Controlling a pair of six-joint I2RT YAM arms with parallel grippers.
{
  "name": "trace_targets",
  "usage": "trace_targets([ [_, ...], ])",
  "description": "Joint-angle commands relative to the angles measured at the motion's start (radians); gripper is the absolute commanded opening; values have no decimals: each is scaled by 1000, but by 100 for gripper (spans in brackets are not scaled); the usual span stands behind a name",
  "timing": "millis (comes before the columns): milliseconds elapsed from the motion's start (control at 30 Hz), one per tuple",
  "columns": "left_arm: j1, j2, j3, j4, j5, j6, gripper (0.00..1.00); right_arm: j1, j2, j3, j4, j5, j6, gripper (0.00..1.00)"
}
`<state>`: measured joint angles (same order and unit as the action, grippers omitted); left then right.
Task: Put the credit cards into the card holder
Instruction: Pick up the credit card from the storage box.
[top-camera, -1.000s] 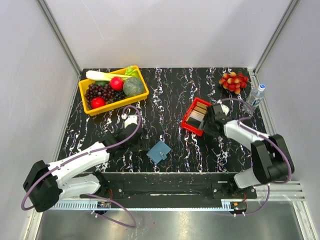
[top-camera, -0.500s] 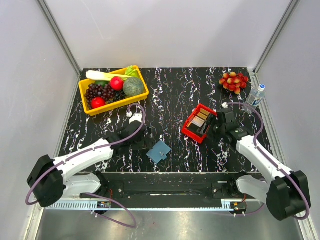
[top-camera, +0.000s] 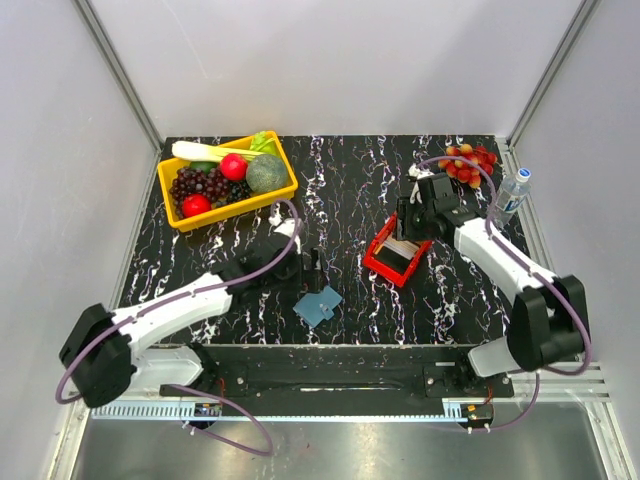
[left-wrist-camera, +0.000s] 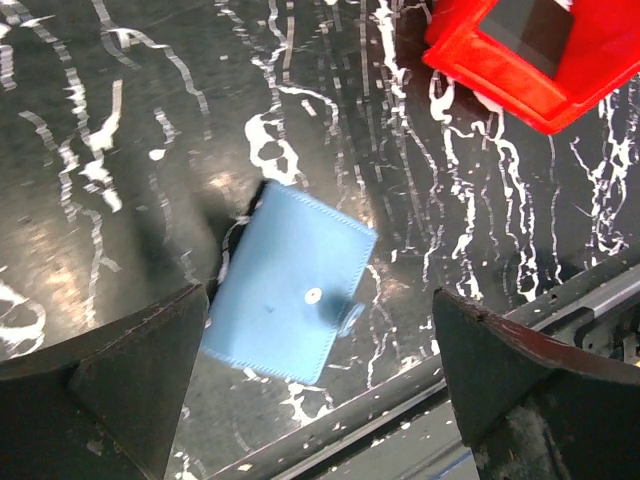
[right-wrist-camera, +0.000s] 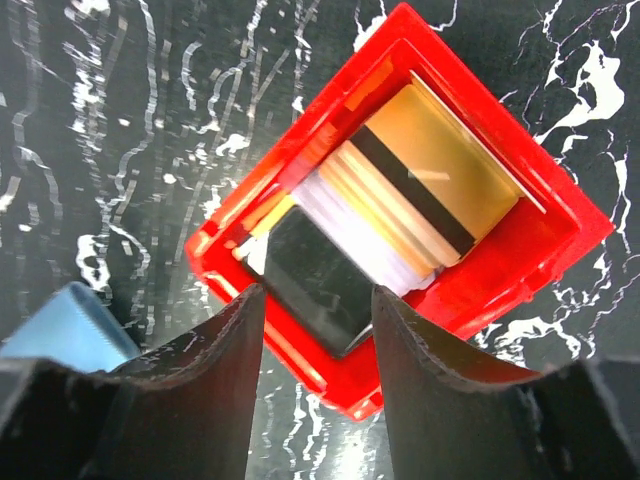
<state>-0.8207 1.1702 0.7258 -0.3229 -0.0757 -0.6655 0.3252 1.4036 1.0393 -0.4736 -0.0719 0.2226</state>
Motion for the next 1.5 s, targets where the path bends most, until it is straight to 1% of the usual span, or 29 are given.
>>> trace_targets([
  [0, -35, 124, 108, 123, 71, -17, 99, -21, 90, 90, -26, 8, -155, 52],
  [33, -40, 172, 142, 125, 71, -22, 99, -25, 110, 103, -28, 0, -169, 54],
  [167, -52, 347, 256, 163, 135, -34, 98, -31, 161, 126, -31, -14, -196, 54],
  [233, -54, 420, 306, 179, 163, -45, 95, -31, 185, 136, -33, 27, -181, 55],
  [300, -55, 486, 343, 199, 172, -58, 94, -35, 205, 142, -31, 24, -190, 55],
  [400, -55, 558, 389, 222, 192, -83, 91, -38, 227, 142, -33, 40, -178, 55],
  [467, -55, 607, 403, 266, 221, -112, 89, -41, 236, 146, -46, 59, -152, 54],
  [533, -54, 655, 431, 288, 249, -129, 87, -40, 230, 137, -60, 105, -118, 53],
  [600, -54, 700, 457, 303, 272, -141, 84, -41, 218, 124, -59, 119, -97, 53],
  [667, -55, 739, 492, 317, 293, -149, 81, -43, 213, 107, -51, 97, -95, 54],
  [733, -55, 778, 521, 318, 304, -158, 78, -43, 222, 96, -46, 42, -101, 55],
  [867, -51, 822, 561, 318, 307, -174, 68, -44, 256, 102, -45, 17, -118, 57],
  [933, -48, 838, 569, 318, 307, -181, 66, -48, 282, 116, -45, 15, -131, 58],
  [1100, -29, 868, 577, 318, 297, -180, 52, -69, 334, 139, -33, -38, -137, 61],
  [1267, -5, 876, 593, 298, 264, -163, 49, -80, 339, 133, -43, -78, -117, 61],
  [1367, 14, 875, 607, 283, 249, -148, 50, -80, 316, 107, -42, -192, -98, 60],
  [1467, 31, 878, 632, 260, 234, -126, 51, -78, 296, 71, -28, -276, -60, 57],
])
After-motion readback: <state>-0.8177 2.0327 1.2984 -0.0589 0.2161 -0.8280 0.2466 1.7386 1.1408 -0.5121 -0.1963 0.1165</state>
